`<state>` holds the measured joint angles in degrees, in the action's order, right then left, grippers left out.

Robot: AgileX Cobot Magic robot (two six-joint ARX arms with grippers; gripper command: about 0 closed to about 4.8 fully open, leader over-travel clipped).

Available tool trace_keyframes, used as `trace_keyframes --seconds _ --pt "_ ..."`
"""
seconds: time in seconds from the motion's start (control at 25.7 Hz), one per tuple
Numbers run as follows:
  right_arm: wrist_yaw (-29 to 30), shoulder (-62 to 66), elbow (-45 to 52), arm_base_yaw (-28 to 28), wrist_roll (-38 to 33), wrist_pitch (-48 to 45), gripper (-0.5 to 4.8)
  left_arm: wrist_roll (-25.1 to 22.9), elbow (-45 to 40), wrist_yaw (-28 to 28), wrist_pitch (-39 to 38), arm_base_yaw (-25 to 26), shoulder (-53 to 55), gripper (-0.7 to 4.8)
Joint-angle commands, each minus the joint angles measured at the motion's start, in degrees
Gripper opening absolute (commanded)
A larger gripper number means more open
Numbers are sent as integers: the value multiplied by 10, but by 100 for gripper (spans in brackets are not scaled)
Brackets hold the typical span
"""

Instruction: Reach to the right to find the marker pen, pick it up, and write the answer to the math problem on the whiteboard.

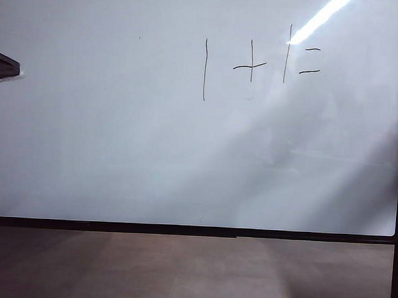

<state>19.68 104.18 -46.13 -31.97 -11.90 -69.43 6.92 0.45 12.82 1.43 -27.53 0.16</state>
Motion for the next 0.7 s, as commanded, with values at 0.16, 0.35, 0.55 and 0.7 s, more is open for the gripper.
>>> trace_keyframes --seconds 0.16,0.35,0.55,0.7 --pt "15 -259 132 51 -95 39 -8 -3 0 1 5 1 1 -5" --pt "29 -314 109 233 -54 128 -8 -3 0 0 5 1 1 -5" --pt "23 -270 83 289 -30 163 -8 -3 0 0 5 1 1 -4" --pt "23 -262 83 288 -24 159 -8 -3 0 0 5 1 1 -5"
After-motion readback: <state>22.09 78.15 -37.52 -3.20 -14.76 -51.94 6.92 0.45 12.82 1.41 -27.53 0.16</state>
